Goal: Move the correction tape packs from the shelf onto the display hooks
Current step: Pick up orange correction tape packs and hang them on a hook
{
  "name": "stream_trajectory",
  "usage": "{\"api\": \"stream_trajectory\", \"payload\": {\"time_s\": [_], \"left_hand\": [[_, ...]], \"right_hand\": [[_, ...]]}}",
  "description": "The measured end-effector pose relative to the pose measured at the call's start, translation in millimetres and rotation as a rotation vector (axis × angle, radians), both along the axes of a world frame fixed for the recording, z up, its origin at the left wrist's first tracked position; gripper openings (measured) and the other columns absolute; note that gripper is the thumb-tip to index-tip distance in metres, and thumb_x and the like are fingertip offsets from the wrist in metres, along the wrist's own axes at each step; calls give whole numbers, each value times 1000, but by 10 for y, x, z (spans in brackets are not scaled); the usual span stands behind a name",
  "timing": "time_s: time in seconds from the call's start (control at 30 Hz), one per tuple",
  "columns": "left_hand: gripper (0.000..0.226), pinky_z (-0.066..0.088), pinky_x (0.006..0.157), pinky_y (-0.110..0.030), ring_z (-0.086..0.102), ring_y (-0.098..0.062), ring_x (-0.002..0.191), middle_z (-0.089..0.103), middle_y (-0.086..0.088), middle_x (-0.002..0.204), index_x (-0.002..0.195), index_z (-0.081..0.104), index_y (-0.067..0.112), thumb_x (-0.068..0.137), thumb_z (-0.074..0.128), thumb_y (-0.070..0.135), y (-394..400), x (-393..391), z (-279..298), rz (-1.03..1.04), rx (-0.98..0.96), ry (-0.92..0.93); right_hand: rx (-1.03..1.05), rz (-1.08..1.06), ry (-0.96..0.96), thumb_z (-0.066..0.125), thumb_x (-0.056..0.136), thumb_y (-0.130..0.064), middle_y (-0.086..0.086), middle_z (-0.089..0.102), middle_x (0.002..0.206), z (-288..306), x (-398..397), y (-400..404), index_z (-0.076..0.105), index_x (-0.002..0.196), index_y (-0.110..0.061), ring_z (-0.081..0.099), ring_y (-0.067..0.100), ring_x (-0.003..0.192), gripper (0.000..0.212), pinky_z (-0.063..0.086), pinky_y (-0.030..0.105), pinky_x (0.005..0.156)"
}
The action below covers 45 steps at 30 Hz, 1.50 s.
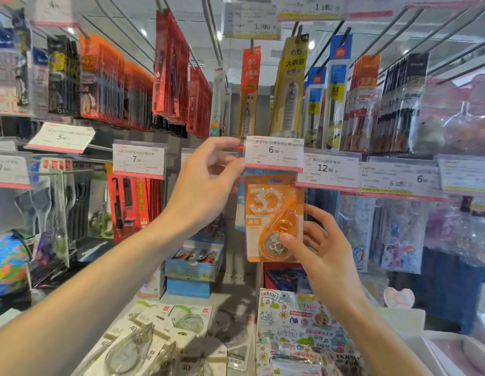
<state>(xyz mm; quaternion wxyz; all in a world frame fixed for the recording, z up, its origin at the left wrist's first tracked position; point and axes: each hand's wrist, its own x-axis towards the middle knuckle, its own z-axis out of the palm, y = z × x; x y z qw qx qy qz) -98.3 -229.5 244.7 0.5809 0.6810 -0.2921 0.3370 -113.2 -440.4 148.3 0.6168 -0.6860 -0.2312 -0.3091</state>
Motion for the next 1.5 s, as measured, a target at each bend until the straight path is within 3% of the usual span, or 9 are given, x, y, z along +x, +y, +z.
{"api": "stream_trajectory", "payload": {"time_s": [0.1, 0.57, 0.67, 0.97, 1.1, 1.2, 1.3, 1.4, 1.5], "left_hand": [[22, 57, 65, -19, 69, -3, 76, 75, 3, 93, 118, 66, 30, 100, 64, 16, -9, -15, 71, 4, -2, -42], [15, 59, 63, -22, 70, -4, 73, 76, 3, 97, 108, 71, 26, 100, 65, 15, 59, -10, 99, -14, -9, -48], [16, 57, 63, -21, 70, -5, 76, 76, 1, 100, 108, 70, 25, 99, 66, 14, 77, 20, 40, -22, 3, -31], [13, 56, 76, -24, 69, -6, 87, 73, 15, 94, 100, 68, 34, 97, 67, 21, 157, 274, -688, 104, 135, 73], [32, 51, 78, -12, 65, 5, 97, 69, 20, 103, 128, 58, 38, 98, 65, 28, 21, 525, -884, 140, 200, 88], [51, 55, 77, -17, 64, 7, 97, 64, 23, 114, 148, 42, 45, 101, 60, 41, -115, 710, -894, 112, 217, 138], [56, 58, 77, -25, 66, 6, 92, 66, 22, 115, 153, 35, 43, 102, 58, 42, -187, 869, -900, 117, 212, 141], [55, 56, 73, -27, 67, 4, 89, 68, 18, 114, 150, 36, 47, 102, 59, 38, -178, 1028, -928, 118, 190, 151], [55, 50, 95, -32, 59, -8, 117, 56, 8, 136, 151, 34, 49, 102, 58, 39, -160, 1165, -968, 143, 189, 188]], "right_hand": [[-2, -16, -16, 77, 92, -16, -11, 79, 107, 28, 4, 10, 57, 123, -47, 76, 7, 100, 49, 59, 17, 81], [-23, -25, -3, 78, 92, -29, -13, 80, 106, 85, 106, 154, 52, 122, -56, 78, 10, 97, 47, 63, 25, 81], [-36, -43, -4, 76, 93, -30, -9, 80, 104, 47, 170, 161, 48, 132, -51, 79, 13, 94, 53, 65, 29, 80], [-44, -167, -2, 73, 96, -28, -17, 75, 104, -15, 340, 149, 47, 128, -65, 78, 10, 86, 56, 62, 22, 70], [-116, -256, 31, 70, 97, -34, -35, 70, 105, -6, 521, 179, 44, 142, -52, 74, 0, 91, 55, 61, 22, 75], [-134, -274, 52, 66, 99, -33, -26, 71, 113, 5, 660, 206, 40, 150, -44, 70, -2, 105, 58, 58, 26, 89], [-142, -269, 91, 64, 101, -32, -8, 60, 139, 6, 801, 194, 38, 149, -49, 66, 6, 116, 57, 57, 15, 80], [-151, -261, 127, 63, 101, -32, -12, 48, 149, 6, 912, 177, 37, 148, -50, 58, -9, 120, 57, 43, -6, 72], [-147, -207, 182, 65, 99, -40, -18, 47, 153, 6, 1014, 155, 30, 154, -47, 61, -13, 119, 65, 48, 4, 85]]}}
